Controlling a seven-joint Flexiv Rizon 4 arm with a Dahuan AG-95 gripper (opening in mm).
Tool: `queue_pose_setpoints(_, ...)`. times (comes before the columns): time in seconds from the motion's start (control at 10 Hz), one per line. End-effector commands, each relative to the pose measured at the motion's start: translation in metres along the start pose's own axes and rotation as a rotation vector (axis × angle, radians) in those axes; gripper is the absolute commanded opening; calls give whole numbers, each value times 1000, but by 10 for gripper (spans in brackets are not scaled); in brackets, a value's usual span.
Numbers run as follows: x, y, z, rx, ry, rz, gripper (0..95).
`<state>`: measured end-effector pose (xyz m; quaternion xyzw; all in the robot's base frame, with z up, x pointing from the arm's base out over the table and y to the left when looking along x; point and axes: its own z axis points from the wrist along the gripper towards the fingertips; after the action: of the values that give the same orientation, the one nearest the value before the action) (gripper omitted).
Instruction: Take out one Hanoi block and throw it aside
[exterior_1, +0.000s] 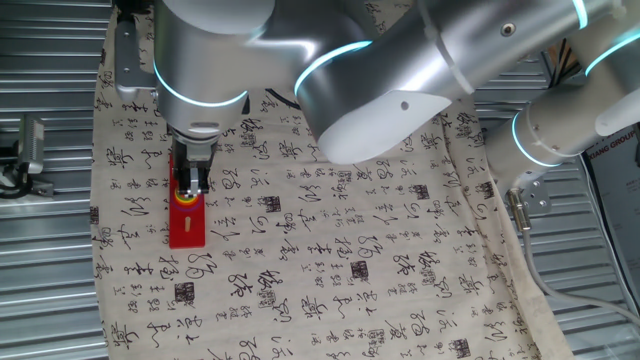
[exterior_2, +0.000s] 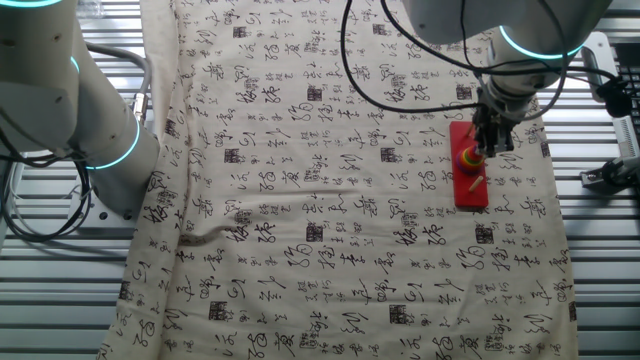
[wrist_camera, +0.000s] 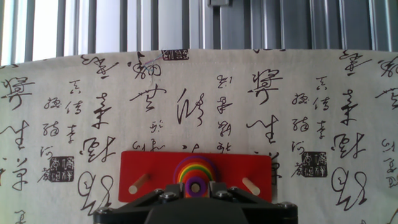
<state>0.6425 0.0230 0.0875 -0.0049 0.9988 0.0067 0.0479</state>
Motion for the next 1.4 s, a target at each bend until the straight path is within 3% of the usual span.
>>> queue_pose_setpoints(0.1, 0, 0, 1, 1, -1, 0, 190)
queue_pose_setpoints(0.3, 0, 0, 1, 0, -1, -3, 190)
queue_pose_setpoints(0.4, 0, 0, 1, 0, 0, -4, 380)
queue_pose_setpoints(1.4, 0, -1, 6, -4, -4, -9, 380)
